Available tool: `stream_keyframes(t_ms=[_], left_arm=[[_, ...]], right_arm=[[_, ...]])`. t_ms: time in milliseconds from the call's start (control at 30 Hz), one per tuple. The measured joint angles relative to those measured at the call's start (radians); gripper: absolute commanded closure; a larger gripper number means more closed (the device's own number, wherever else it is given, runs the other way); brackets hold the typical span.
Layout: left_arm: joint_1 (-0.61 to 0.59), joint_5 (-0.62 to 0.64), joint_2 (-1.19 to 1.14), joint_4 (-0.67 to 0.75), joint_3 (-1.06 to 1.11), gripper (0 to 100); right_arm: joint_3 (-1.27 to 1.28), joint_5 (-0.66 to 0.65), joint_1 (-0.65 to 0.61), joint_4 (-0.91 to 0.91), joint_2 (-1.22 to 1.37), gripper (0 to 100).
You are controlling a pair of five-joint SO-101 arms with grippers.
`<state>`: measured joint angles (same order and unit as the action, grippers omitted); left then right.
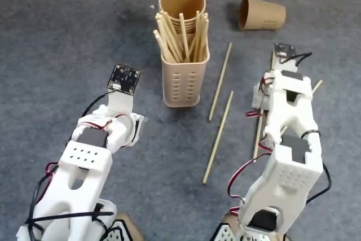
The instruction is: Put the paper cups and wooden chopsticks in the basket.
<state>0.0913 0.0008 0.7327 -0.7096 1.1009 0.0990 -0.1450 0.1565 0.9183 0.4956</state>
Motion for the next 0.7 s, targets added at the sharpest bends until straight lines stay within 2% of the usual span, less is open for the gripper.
stream_keyframes(t_ms=[367, 700], left_arm=[[0.0, 0.0, 0.0, 0.0, 0.0, 80], [0.0, 0.0, 0.0, 0.0, 0.0, 80]], right_arm=[[-0.029, -0.055, -0.003, 0.011, 0.017, 84.9], [-0.282, -0.064, 0.084, 0.261, 0.026, 84.9]])
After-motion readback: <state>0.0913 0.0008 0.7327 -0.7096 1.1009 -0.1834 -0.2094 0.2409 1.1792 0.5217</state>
